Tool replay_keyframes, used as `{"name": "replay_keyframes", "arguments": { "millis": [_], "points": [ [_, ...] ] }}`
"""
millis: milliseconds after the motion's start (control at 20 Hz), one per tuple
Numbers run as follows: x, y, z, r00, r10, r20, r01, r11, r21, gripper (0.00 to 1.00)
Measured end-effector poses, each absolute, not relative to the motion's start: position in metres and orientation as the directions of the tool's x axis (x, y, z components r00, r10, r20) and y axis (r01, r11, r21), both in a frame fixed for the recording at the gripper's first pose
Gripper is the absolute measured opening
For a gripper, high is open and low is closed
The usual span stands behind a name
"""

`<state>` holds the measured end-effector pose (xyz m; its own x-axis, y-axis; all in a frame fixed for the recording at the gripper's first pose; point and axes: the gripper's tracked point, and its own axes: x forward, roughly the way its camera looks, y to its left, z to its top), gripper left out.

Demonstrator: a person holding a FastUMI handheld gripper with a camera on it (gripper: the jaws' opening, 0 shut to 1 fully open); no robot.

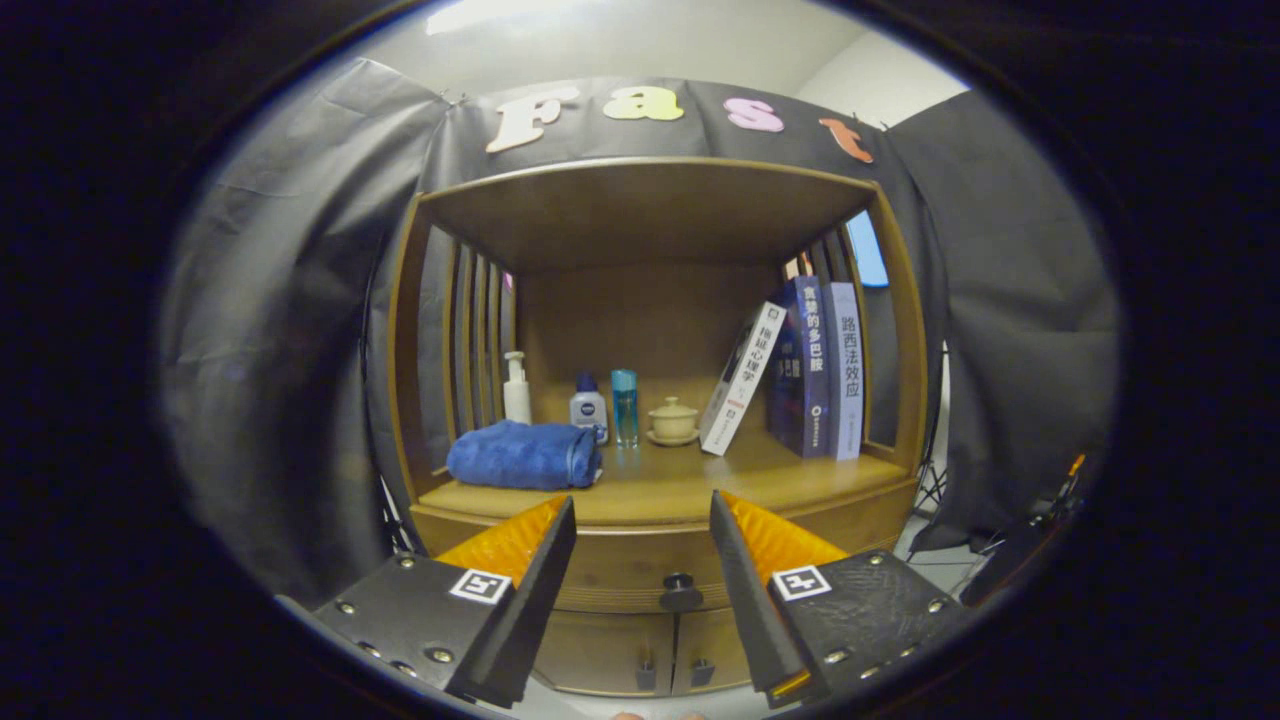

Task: Pull open the drawer, take out the items inside it, and place them on the countertop above the cabinet.

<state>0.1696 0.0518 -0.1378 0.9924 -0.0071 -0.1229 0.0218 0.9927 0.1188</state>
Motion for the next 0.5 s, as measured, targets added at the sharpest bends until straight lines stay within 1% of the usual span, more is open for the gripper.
{"name": "replay_keyframes", "arguments": {
  "millis": [150,250,350,500],
  "points": [
    [0.182,0.059,-0.157,0.991,0.022,-0.133,-0.004,0.991,0.134,0.8],
    [0.191,0.061,-0.173,0.986,0.036,-0.163,-0.015,0.992,0.126,0.8],
    [0.201,0.065,-0.197,0.975,0.055,-0.217,-0.03,0.993,0.114,0.8],
    [0.208,0.058,-0.238,0.949,0.038,-0.313,-0.012,0.996,0.085,0.8]
  ]
}}
